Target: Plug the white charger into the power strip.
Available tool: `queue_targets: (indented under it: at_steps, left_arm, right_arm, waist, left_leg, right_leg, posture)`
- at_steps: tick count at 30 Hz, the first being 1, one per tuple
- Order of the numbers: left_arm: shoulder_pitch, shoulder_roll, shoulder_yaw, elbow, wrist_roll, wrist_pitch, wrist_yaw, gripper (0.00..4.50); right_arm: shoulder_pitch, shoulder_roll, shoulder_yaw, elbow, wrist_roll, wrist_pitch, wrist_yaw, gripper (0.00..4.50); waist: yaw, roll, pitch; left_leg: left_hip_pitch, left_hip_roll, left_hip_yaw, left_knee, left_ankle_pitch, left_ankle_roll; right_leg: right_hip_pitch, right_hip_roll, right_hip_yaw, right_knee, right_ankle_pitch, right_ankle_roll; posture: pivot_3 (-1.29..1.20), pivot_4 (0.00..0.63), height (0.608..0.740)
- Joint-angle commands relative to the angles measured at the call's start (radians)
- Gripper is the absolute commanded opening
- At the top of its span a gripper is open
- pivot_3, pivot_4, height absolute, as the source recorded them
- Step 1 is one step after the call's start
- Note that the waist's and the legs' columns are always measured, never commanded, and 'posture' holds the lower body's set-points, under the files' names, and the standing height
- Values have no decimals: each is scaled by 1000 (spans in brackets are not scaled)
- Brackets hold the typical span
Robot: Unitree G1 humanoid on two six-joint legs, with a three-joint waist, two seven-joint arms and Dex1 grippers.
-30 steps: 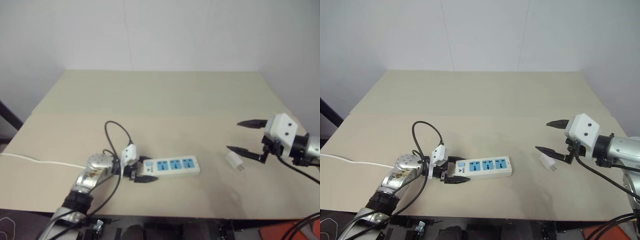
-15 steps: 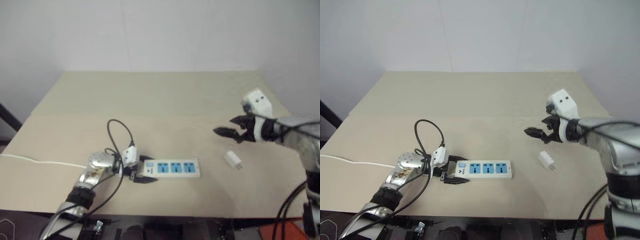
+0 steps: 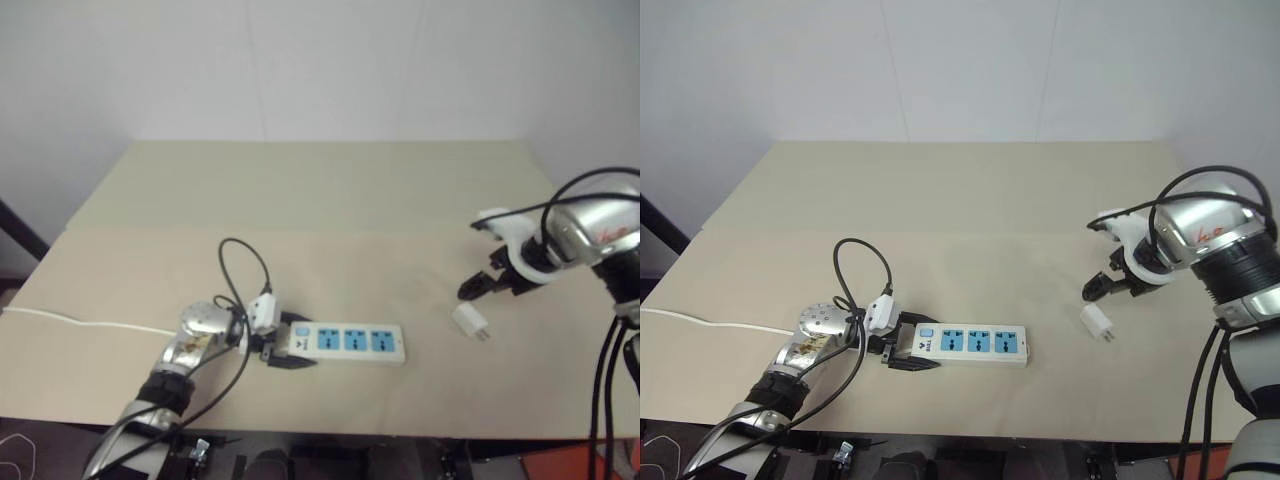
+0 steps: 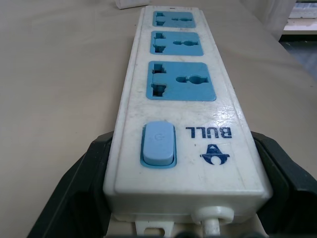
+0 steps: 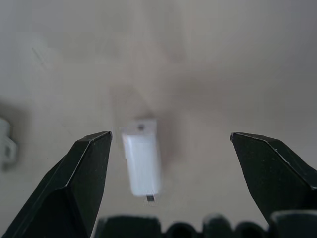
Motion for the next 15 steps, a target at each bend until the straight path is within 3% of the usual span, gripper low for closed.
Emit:
queue_targets:
  at_steps: [1, 6, 15]
  left_arm:
    - [30, -18, -30, 7, 22, 18, 18, 3320]
    - [43, -12, -32, -8, 20, 25, 13, 3320]
    - [48, -7, -32, -25, 22, 34, 12, 3320]
  right_arm:
    - [-47, 5, 75, 47, -63, -69, 83, 4500]
    - [-49, 34, 147, 71, -109, -102, 176, 4500]
    - [-25, 102, 163, 133, -167, -118, 232, 4500]
  waist:
    - [0, 1, -1]
    - [0, 2, -1]
    - [0, 3, -2]
  left_leg:
    - [0, 0, 0, 0, 0, 0]
    - [0, 0, 0, 0, 0, 0]
    - [0, 0, 0, 0, 0, 0]
  right_leg:
    - [0, 0, 0, 0, 0, 0]
    - [0, 0, 0, 0, 0, 0]
    - [0, 0, 0, 1, 0, 0]
  posture:
    - [0, 150, 740]
    - [0, 150, 740]
    - [0, 150, 740]
